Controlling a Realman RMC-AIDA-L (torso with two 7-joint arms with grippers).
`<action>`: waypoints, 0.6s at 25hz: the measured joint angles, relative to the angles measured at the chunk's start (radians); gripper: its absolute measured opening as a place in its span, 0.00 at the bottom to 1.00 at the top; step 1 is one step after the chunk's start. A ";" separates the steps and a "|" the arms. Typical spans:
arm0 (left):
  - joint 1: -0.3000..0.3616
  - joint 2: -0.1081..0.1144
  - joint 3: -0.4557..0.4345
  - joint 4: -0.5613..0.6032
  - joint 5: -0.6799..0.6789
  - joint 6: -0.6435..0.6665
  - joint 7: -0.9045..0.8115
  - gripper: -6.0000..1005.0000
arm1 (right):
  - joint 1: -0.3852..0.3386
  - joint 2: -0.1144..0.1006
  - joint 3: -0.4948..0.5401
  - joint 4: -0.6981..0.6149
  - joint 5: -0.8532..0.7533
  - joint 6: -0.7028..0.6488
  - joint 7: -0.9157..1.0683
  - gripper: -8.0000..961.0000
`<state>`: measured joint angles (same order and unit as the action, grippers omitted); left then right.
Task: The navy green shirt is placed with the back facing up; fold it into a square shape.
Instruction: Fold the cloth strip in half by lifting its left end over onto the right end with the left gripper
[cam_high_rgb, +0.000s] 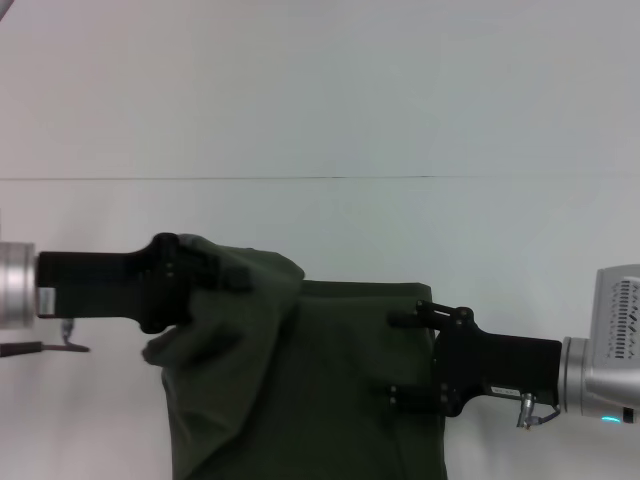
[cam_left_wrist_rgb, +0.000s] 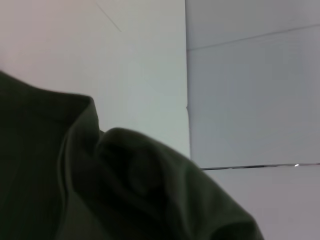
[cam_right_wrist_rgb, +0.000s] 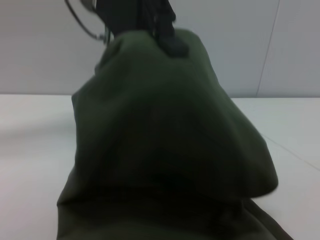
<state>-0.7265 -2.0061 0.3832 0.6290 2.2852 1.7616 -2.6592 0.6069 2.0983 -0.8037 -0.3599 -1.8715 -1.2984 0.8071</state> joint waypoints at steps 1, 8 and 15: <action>0.001 -0.013 0.000 -0.015 -0.009 -0.018 -0.001 0.14 | -0.005 0.000 0.000 -0.001 0.004 -0.001 0.000 0.91; 0.009 -0.072 0.012 -0.097 -0.028 -0.112 0.012 0.15 | -0.019 -0.001 0.001 -0.001 0.015 -0.004 -0.003 0.91; 0.047 -0.101 0.007 -0.102 -0.069 -0.180 0.044 0.16 | -0.033 -0.002 0.001 -0.013 0.020 -0.017 -0.003 0.91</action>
<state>-0.6790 -2.1072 0.3897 0.5265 2.2157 1.5819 -2.6152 0.5737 2.0968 -0.8022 -0.3729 -1.8517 -1.3156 0.8037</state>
